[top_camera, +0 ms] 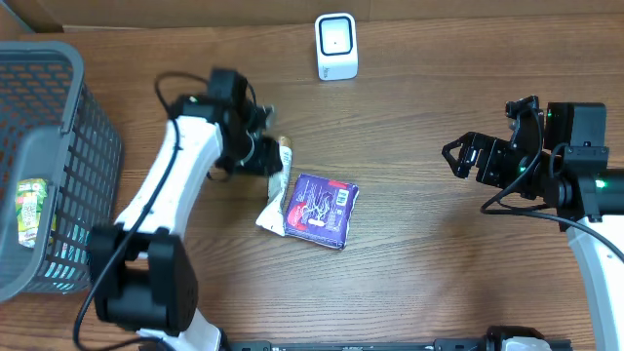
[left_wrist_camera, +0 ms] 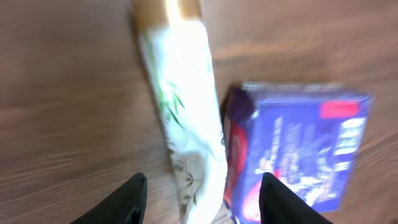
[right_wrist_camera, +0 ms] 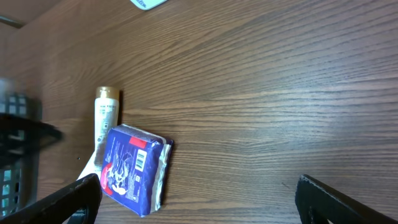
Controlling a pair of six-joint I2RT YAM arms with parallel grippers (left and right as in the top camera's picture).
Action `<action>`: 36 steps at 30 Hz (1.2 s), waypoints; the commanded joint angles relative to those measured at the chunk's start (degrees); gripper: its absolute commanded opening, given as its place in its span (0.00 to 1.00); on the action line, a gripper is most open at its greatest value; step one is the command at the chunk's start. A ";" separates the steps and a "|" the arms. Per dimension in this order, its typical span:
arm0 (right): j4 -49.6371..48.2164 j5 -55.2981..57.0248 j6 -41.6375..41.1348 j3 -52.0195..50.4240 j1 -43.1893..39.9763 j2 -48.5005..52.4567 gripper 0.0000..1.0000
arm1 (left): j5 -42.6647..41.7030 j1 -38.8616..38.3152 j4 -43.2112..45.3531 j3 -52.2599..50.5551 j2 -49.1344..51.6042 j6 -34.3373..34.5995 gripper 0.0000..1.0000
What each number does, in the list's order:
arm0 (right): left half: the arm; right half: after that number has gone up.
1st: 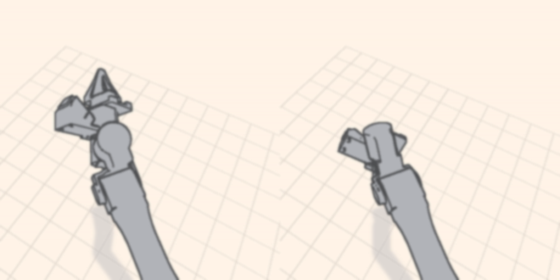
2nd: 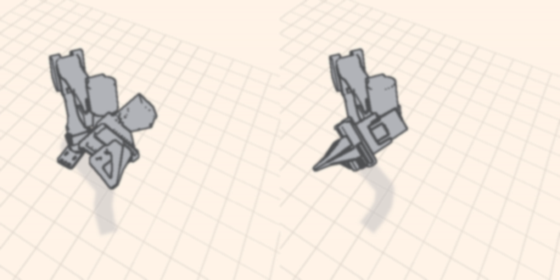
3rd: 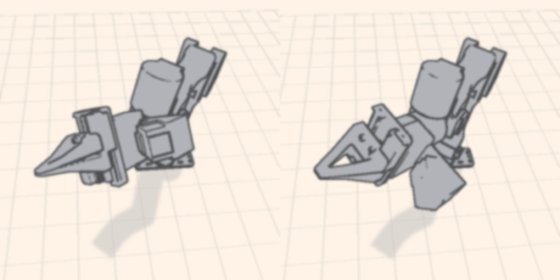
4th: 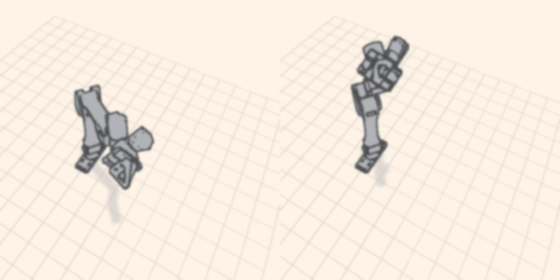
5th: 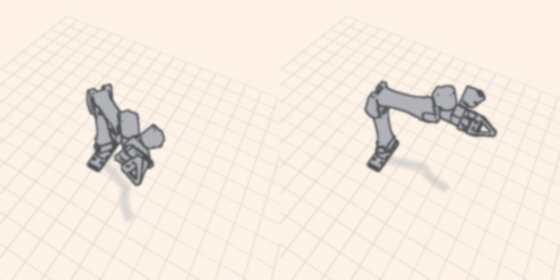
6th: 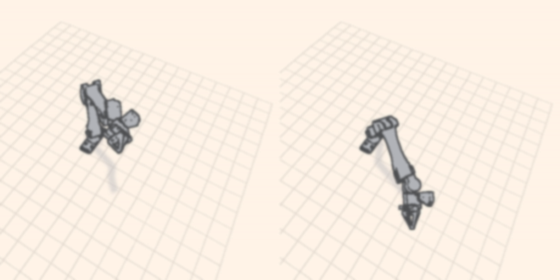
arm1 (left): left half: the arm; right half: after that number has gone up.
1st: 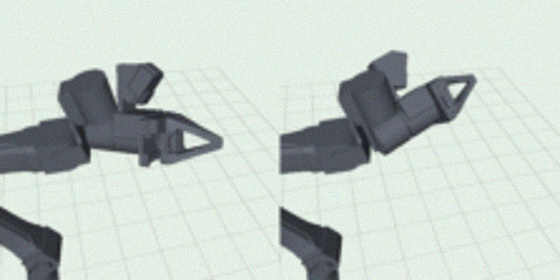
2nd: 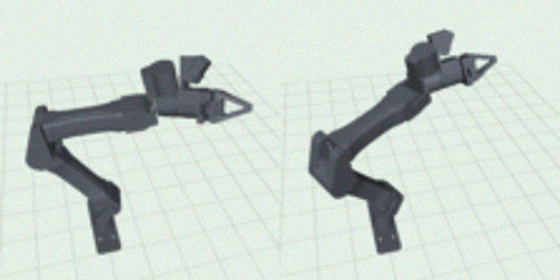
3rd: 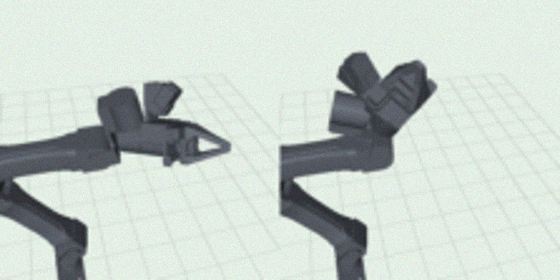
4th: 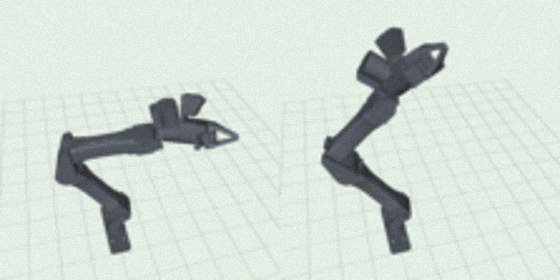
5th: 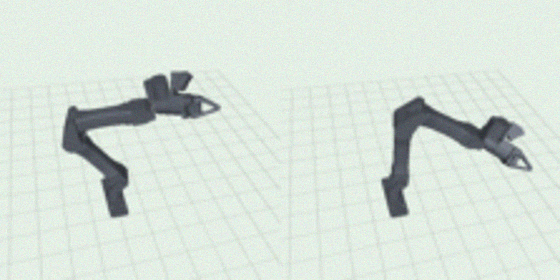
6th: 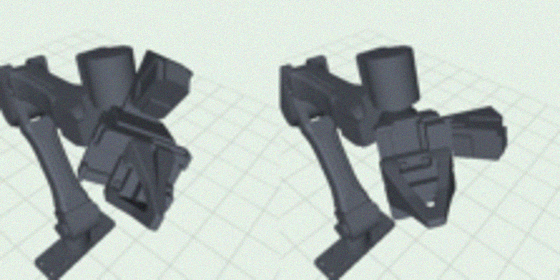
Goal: Scan the item barcode
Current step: 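Carry the white tube out and set it beside the purple package, then move the left gripper back to the basket, then grasp the green tea packet inside the basket with the left gripper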
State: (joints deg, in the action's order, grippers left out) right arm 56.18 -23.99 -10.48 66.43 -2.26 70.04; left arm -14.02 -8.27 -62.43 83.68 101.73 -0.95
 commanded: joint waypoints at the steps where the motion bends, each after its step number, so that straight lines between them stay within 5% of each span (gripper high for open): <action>1: -0.44 -0.13 0.48 1.11 -0.22 0.17 1.00 | 6.32 0.00 -2.99 9.68 -5.35 5.86 0.50; 8: -0.26 -0.13 0.48 1.11 -0.22 0.17 1.00 | 20.20 0.17 -11.10 28.00 -11.72 15.91 0.53; 12: -0.17 -0.11 0.48 1.11 -0.22 0.17 1.00 | 28.52 2.40 -13.00 34.38 -15.65 20.39 0.70; 16: -0.11 -0.15 0.46 1.11 -0.22 0.17 1.00 | 34.62 10.16 -12.15 35.74 -19.28 22.91 0.74; 25: -0.15 -0.74 0.48 1.11 -0.22 0.17 1.00 | 27.74 36.11 -7.52 35.63 -16.87 27.58 0.72; 36: -0.09 -0.72 0.50 1.11 -0.22 0.17 1.00 | 30.21 42.49 -4.63 35.63 -9.22 20.13 0.73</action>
State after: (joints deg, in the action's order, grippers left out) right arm 56.25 -24.18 -10.46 66.43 -2.26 70.04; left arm 14.70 34.02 -67.18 118.98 90.43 21.89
